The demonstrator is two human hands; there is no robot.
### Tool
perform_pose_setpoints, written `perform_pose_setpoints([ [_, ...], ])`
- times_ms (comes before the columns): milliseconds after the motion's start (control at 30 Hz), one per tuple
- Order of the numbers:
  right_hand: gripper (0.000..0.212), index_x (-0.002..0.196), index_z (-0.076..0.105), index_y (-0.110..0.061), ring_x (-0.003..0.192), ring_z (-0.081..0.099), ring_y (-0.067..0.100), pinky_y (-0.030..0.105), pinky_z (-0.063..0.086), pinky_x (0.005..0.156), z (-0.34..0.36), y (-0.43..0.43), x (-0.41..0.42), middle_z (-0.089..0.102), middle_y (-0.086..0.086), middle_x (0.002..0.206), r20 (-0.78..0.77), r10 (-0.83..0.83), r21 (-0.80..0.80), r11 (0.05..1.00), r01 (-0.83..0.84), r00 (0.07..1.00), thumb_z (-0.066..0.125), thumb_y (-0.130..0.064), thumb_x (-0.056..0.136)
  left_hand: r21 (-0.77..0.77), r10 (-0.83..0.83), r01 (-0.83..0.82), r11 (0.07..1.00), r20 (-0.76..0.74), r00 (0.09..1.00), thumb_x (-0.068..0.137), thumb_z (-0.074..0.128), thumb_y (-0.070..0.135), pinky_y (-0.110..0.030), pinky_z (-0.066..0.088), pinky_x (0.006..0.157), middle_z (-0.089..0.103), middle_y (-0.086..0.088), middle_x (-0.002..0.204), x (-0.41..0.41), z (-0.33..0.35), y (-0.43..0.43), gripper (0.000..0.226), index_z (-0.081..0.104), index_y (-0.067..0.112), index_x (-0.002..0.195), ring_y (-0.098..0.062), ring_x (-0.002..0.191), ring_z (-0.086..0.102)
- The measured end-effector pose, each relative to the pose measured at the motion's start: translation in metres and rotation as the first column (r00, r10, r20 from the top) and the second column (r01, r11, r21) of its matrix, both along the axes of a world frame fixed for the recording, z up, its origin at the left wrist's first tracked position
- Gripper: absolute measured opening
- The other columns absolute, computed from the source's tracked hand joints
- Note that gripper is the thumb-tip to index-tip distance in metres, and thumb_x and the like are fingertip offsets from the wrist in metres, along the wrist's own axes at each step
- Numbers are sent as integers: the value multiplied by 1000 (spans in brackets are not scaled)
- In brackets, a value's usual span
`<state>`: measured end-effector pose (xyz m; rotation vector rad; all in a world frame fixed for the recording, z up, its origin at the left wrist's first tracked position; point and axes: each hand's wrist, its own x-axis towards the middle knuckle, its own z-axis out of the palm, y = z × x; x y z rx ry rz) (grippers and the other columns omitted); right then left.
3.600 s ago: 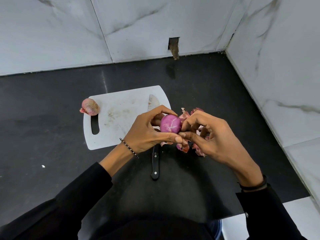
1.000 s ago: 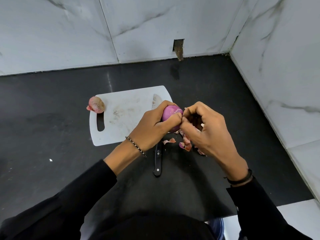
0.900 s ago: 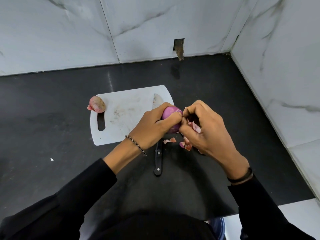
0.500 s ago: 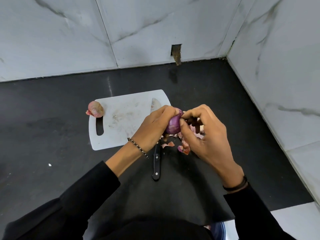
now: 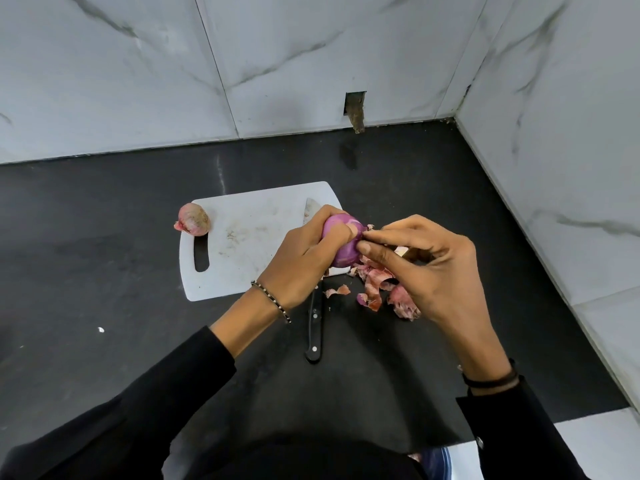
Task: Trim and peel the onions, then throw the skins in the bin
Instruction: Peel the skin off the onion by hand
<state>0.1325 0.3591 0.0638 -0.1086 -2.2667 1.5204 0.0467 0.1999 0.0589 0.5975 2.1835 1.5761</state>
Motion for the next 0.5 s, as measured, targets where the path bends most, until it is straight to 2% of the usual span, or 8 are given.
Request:
perform_pose_setpoints([
  [67, 11, 94, 82, -18, 87, 72, 16, 25, 54, 72, 4, 0, 0, 74, -5, 90, 90, 24, -68, 998, -18, 996, 83, -20, 83, -31, -14, 12, 999, -64, 998, 91, 45, 47, -11, 44, 63, 65, 6, 95, -1, 0, -3, 32, 59, 25, 108, -1, 80, 60],
  [167, 6, 94, 77, -21, 85, 69, 12, 27, 56, 74, 6, -2, 0, 72, -8, 91, 199, 55, 5, 998, -57, 978, 78, -23, 89, -76, -51, 41, 996, -129, 990, 90, 46, 48, -10, 45, 66, 64, 7, 97, -2, 0, -5, 34, 57, 24, 111, -3, 83, 61],
  [233, 4, 96, 71, -20, 86, 65, 9, 20, 52, 71, 6, -7, -1, 69, -9, 92, 191, 61, 98, 992, -81, 980, 72, -18, 93, -85, -67, 56, 995, -126, 990, 89, 47, 49, -9, 45, 65, 63, 8, 95, -3, 1, -6, 34, 56, 24, 111, 0, 81, 61],
  [300, 6, 96, 68, -19, 83, 62, 12, 19, 49, 69, 4, -11, -2, 66, -9, 92, 173, 55, 140, 987, -80, 983, 69, -12, 95, -85, -64, 56, 995, -100, 993, 88, 48, 48, -9, 44, 61, 62, 9, 91, -3, 0, -5, 34, 57, 23, 109, 4, 75, 59],
  [500, 7, 96, 63, -8, 82, 59, 14, 15, 46, 69, -3, -22, -6, 60, -3, 91, 82, 21, 153, 988, -34, 996, 63, -2, 95, -82, 37, -36, 996, 10, 999, 82, 50, 50, -10, 39, 52, 59, 11, 74, -4, -2, 2, 24, 60, 30, 90, 2, 56, 55],
])
